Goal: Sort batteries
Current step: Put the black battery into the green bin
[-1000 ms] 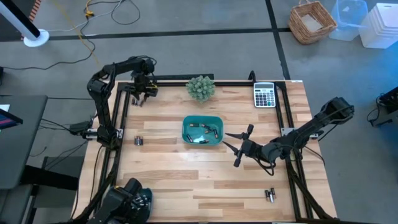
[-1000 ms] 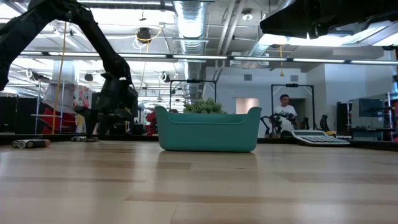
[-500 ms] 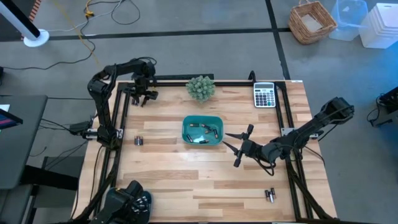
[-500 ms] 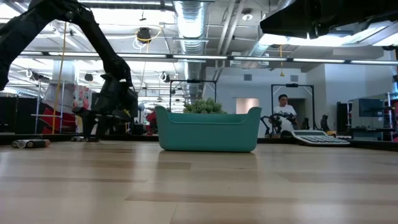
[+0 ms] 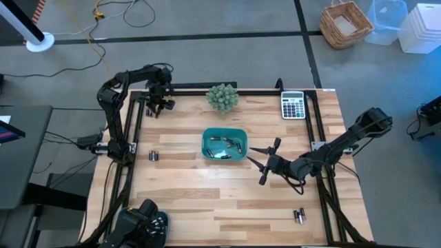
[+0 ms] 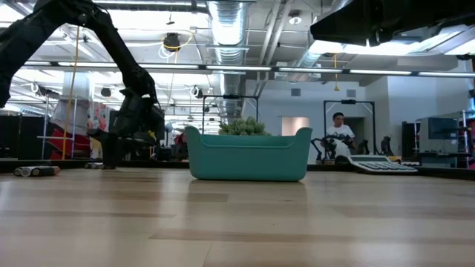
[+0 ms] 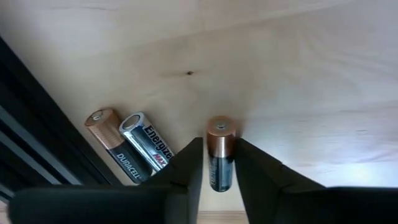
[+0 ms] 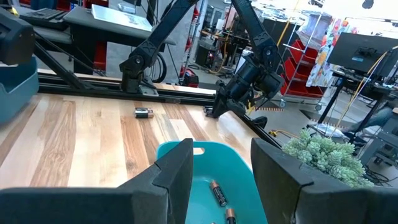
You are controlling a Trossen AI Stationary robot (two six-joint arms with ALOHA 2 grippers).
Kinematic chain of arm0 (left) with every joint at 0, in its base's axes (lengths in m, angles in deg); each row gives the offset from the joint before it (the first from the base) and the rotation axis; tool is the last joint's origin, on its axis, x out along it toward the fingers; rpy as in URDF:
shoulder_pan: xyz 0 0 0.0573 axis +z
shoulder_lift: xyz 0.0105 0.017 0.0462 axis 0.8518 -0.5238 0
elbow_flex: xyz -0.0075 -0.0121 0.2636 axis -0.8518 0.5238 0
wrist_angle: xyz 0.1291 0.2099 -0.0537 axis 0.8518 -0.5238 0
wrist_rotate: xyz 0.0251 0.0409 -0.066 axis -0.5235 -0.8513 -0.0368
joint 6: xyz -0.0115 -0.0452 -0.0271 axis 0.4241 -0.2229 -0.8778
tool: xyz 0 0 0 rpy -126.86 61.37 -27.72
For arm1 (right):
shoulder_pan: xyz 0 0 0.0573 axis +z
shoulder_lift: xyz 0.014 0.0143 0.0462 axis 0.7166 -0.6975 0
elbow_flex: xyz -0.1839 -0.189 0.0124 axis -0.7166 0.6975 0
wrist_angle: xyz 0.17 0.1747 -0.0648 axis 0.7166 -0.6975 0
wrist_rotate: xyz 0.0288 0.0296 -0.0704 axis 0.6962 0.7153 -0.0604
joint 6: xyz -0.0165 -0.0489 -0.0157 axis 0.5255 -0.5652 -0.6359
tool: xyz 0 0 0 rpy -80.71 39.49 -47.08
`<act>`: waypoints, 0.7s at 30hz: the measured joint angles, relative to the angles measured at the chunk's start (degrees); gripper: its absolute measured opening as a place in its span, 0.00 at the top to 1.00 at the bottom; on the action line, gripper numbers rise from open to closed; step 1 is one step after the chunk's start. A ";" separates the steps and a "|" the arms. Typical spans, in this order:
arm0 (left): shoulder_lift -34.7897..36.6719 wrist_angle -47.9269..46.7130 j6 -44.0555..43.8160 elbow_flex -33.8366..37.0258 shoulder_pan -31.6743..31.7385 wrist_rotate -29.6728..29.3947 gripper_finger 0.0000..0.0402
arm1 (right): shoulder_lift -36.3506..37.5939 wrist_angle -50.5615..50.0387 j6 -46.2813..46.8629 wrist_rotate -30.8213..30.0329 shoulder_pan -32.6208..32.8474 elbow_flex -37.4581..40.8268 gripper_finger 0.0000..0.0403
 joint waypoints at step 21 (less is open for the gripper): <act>0.46 -3.72 2.11 -3.09 -0.67 -0.77 0.90 | 0.00 0.00 -0.02 0.00 0.00 0.00 0.56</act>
